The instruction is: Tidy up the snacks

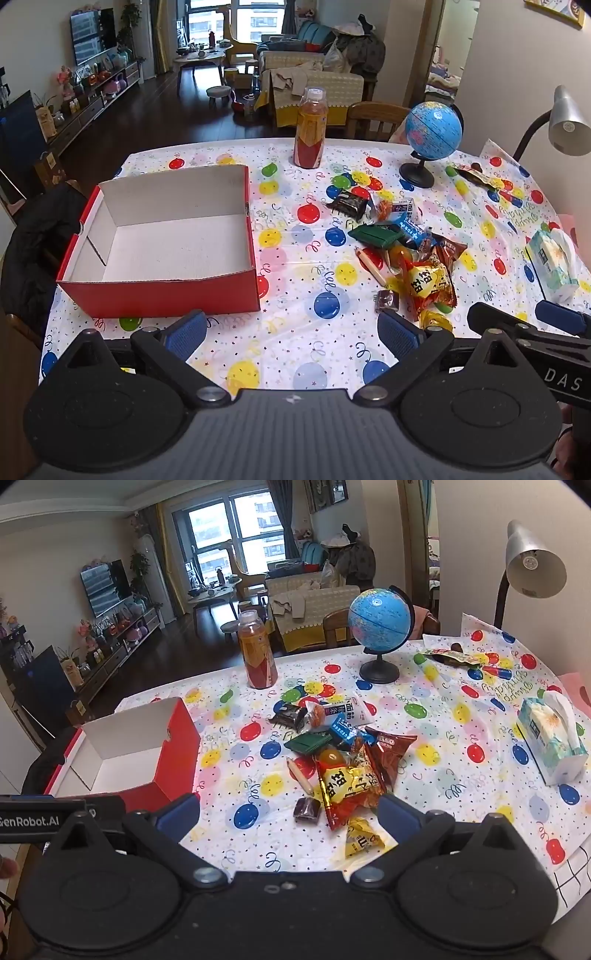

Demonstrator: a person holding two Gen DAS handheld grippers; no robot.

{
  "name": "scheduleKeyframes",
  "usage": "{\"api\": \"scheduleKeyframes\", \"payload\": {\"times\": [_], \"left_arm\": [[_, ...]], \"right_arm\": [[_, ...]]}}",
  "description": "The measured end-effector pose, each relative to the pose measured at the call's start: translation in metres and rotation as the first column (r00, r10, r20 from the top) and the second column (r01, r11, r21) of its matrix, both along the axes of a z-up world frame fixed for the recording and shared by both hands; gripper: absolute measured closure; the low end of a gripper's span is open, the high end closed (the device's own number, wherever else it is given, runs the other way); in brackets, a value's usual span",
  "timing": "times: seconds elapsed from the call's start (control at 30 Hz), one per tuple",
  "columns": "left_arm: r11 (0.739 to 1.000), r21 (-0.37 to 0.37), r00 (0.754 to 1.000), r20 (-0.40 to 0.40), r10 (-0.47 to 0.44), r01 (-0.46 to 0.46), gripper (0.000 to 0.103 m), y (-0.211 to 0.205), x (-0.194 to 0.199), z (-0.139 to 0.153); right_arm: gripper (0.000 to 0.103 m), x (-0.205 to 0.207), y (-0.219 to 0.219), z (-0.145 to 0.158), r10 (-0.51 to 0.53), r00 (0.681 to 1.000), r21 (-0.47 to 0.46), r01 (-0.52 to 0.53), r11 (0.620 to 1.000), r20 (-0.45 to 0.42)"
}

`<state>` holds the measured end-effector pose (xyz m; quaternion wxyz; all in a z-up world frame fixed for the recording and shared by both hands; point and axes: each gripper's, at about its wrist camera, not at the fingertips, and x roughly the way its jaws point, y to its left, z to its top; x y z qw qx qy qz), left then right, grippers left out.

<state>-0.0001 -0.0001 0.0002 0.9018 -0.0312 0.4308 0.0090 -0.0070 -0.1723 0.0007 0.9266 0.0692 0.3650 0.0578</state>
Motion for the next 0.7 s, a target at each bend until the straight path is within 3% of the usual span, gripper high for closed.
{"api": "scheduleKeyframes", "payload": {"times": [0.7], "left_arm": [[0.999,-0.005,0.999,0.019,0.033,-0.033,0.003,-0.001,0.007,0.004]], "right_arm": [[0.002,0.005,-0.003,0.004,0.032,0.999,0.004,-0.032,0.999,0.038]]}}
